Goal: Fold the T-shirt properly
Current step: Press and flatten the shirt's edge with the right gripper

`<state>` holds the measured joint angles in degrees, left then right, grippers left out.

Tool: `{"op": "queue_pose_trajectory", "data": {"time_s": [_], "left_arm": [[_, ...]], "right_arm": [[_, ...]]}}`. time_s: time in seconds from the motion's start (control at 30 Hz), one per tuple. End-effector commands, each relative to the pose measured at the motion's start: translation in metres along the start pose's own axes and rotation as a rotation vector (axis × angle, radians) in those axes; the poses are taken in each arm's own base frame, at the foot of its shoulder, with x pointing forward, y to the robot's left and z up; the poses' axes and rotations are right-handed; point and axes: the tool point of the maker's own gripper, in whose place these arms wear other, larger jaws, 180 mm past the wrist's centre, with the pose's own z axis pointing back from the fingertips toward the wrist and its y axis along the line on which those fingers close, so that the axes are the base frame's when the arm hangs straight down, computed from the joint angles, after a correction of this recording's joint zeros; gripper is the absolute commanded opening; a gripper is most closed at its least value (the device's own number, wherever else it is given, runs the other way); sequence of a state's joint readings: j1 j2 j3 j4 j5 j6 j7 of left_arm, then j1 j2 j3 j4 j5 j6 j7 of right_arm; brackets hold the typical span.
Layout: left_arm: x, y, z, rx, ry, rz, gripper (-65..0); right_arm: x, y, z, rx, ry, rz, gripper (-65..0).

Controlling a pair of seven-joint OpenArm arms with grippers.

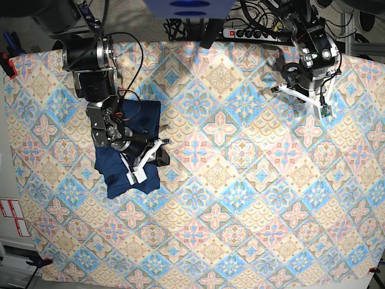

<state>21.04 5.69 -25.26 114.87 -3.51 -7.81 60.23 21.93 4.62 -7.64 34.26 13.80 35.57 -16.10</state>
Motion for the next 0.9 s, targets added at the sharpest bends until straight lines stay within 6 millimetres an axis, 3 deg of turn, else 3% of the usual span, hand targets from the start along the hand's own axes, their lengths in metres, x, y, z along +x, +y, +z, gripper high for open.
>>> {"op": "queue_pose_trajectory", "data": {"time_s": [0.0,0.3,0.67,0.87], "left_arm": [[0.009,0.000,0.004,0.000,-0.035,-0.004,-65.0],[0.010,0.001,0.004,0.001,-0.039,-0.006,-65.0],[0.011,0.000,0.004,-0.001,-0.040,-0.004,-65.0],[0.011,0.000,0.004,-0.001,-0.040,-0.004,-65.0]], "right_arm": [[0.032,-0.004,0.003,-0.012,-0.054,0.039,-61.2],[0.049,0.029,0.029,0.008,-0.072,0.200,-61.2],[0.021,0.074,0.078,0.011,-0.038,0.328,-63.1],[-0.006,0.061,0.105,-0.052,-0.020,0.281,-63.1]]}}
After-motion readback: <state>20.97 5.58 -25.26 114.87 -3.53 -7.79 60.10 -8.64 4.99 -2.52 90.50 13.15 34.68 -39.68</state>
